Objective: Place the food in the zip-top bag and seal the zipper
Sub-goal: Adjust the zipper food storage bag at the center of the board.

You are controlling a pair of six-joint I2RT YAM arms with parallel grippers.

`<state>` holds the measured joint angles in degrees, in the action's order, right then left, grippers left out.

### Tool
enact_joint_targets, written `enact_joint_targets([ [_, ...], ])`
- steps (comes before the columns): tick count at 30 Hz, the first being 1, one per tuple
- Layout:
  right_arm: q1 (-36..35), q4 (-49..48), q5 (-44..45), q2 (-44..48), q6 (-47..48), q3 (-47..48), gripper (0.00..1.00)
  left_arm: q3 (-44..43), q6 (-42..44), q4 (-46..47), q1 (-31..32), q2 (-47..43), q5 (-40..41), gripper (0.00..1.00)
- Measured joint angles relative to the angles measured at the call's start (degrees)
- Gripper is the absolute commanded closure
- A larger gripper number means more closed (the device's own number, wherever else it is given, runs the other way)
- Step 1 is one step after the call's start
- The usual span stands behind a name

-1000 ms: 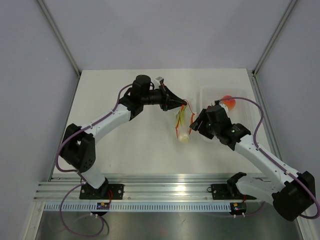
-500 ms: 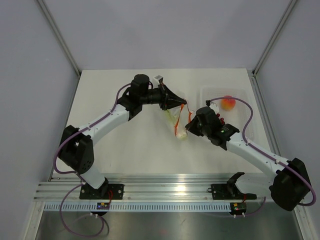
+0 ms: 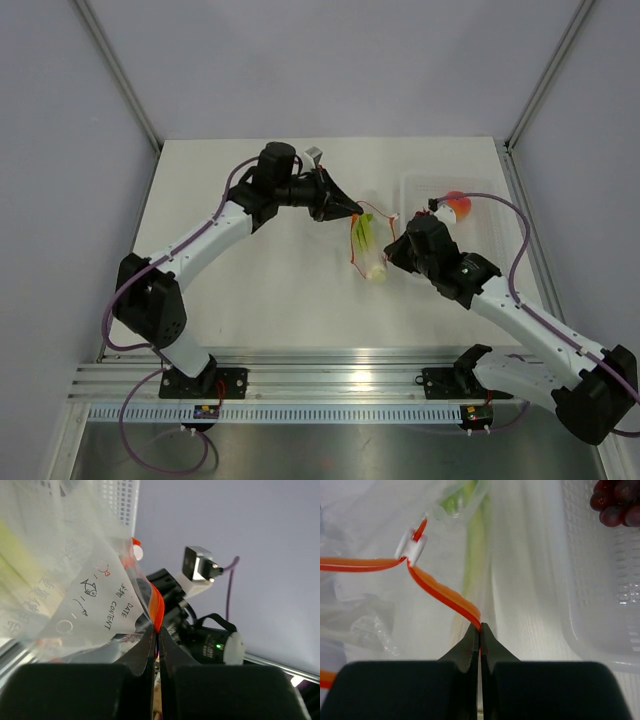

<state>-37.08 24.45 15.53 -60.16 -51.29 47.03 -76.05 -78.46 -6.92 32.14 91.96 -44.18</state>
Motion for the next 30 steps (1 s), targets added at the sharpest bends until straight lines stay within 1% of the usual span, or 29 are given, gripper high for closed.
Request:
enact_joint_targets([
  [1,0.0,1.6,-0.1,1.0,0.2,0.9,1.00,-2.2,3.5,-3.9,-0.2,0.4,0.2,0.86],
  [2,0.0,3.0,-0.1,1.7,0.4,2.1,1.00,-5.0,6.7,-7.9,-0.4,0.9,0.5,0.72],
  [3,0.0,4.3,-0.2,2.2,0.5,3.5,1.00,-7.9,10.4,-11.4,-0.5,1.4,1.2,0.65],
  [5,0.0,6.6,-0.7,2.2,0.9,6.5,1.00,-14.1,17.7,-18.2,-0.4,2.4,3.5,0.45],
  [7,0.0,8.3,-1.9,1.6,1.2,9.2,1.00,-18.6,24.0,-23.5,-0.1,2.8,6.4,0.37],
  [8,0.0,9.0,-2.8,1.0,1.4,10.4,1.00,-20.7,27.2,-26.6,0.2,2.8,7.8,0.34],
  [9,0.0,9.6,-3.6,0.2,1.5,11.4,1.00,-22.3,30.3,-29.1,0.4,2.8,9.2,0.25],
  [10,0.0,10.1,-4.4,-0.5,1.6,12.2,1.00,-23.6,33.2,-31.3,0.7,2.8,10.7,0.21],
  [13,0.0,11.9,-6.1,-3.0,1.7,14.4,1.00,-25.1,40.2,-36.8,1.8,2.2,15.4,0.19],
  [16,0.0,12.9,-6.7,-4.8,2.1,16.2,1.00,-24.2,45.5,-41.2,2.6,0.3,19.6,0.20],
  [19,0.0,13.2,-7.7,-6.1,2.2,17.4,1.00,-20.2,49.5,-43.4,3.7,-3.8,22.9,0.22],
  [20,0.0,13.1,-8.0,-6.3,2.2,17.5,1.00,-17.1,50.9,-43.5,4.3,-6.3,24.3,0.22],
  [25,0.1,13.1,-9.2,-6.6,2.2,17.6,1.00,-7.8,52.6,-42.8,8.5,-12.6,26.8,0.22],
  [28,0.2,13.1,-9.3,-6.6,2.1,17.6,1.00,-3.4,53.0,-41.4,10.6,-14.3,28.0,0.23],
  [30,0.2,13.1,-9.4,-6.6,2.1,17.6,1.00,-0.6,53.0,-39.8,11.4,-14.8,29.3,0.25],
])
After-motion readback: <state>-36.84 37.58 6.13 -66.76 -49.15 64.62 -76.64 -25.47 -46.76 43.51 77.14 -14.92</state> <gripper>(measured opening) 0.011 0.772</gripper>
